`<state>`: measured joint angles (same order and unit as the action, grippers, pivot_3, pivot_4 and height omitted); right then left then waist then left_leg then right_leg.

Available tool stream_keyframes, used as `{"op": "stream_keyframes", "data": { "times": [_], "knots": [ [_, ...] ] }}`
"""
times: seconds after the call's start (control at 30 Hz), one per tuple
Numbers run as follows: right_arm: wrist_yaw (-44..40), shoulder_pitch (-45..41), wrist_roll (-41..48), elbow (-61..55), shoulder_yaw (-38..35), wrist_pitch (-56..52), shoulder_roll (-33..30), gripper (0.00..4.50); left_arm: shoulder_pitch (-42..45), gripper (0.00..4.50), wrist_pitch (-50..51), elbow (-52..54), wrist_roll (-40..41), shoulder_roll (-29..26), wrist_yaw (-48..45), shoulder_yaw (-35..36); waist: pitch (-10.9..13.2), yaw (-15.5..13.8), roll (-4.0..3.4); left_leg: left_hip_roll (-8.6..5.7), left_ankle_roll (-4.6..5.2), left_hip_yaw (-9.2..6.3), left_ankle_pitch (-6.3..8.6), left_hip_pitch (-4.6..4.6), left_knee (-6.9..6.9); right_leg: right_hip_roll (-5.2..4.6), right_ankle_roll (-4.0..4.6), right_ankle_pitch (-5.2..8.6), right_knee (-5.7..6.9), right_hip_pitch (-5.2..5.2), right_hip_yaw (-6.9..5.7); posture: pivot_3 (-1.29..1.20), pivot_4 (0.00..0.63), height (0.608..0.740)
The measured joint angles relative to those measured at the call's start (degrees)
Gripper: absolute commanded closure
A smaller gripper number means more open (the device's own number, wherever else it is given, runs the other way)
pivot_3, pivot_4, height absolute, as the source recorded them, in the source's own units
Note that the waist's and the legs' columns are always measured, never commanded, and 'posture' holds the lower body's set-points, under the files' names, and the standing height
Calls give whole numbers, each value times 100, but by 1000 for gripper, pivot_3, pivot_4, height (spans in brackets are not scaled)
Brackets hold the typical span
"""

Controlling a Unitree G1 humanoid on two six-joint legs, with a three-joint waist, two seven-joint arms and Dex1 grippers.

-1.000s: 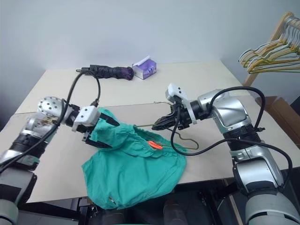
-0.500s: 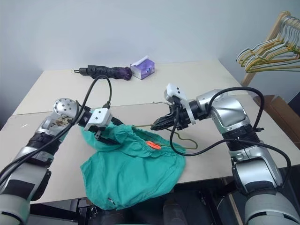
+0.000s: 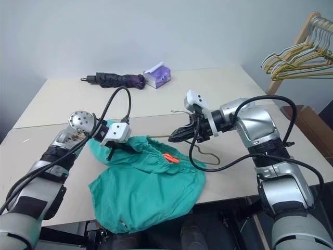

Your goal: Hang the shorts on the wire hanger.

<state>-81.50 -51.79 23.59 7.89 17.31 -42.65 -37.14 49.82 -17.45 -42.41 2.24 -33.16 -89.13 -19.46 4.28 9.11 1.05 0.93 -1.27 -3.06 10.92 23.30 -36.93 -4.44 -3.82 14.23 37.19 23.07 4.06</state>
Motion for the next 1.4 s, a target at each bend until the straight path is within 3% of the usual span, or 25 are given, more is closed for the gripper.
{"op": "stream_keyframes", "data": {
  "times": [0.07, 0.33, 0.5, 0.77, 0.97, 1.23, 1.4],
  "knots": [
    [21, 69, -39, -56, -36, 161, 1, 4500, 0, 4442, 28, 0, 12, 4, -55, 56, 0, 3, 0, 0, 0, 0, 0, 0, 0, 0, 0, 0, 1, 0, 0, -116, 0, 740],
    [312, 149, -268, -43, -60, 642, 36, 1858, -8, 4500, 368, 174, 203, -46, -299, 284, 0, 92, 0, 0, 0, -2, 0, 0, 0, -1, 4, -2, 1, 0, -1, -129, 6, 740],
    [423, 200, -298, 99, -438, 642, -421, 43, -174, 4500, 639, 497, 334, -196, -261, 554, 0, 110, 0, 0, 0, -2, 0, 0, 1, -1, 12, -7, 1, -1, -1, -137, 19, 740],
    [775, 420, -31, 555, -1906, 607, -1308, 43, -434, 4500, 918, 583, 393, -481, 35, 888, 0, 124, 0, 2, 0, 1, 0, -4, 1, 0, 1, 0, 0, -2, 1, -156, 37, 740],
    [1125, 1645, 465, 12, -2839, 240, -1461, 43, -326, 4500, 1024, 502, 455, -565, 180, 1074, 1, 126, 1, 2, 0, 2, 0, -4, 2, 0, 0, 0, -1, -5, 3, -160, 49, 740],
    [1975, 3474, 911, -1515, -2892, -173, -562, 43, -101, 4500, 1110, 381, 487, -628, 16, 1157, 1, 135, 1, 5, 0, 4, 0, -11, 3, 5, -2, 1, -1, -9, 7, -162, 54, 740],
    [2512, 3756, 918, -1970, -2270, -298, 3, 43, -28, 4500, 1145, 313, 488, -615, -40, 1157, 3, 126, -2, 2, 0, 7, 0, -8, 3, 3, -2, 1, -2, -7, 11, -150, 53, 740]
  ]
}}
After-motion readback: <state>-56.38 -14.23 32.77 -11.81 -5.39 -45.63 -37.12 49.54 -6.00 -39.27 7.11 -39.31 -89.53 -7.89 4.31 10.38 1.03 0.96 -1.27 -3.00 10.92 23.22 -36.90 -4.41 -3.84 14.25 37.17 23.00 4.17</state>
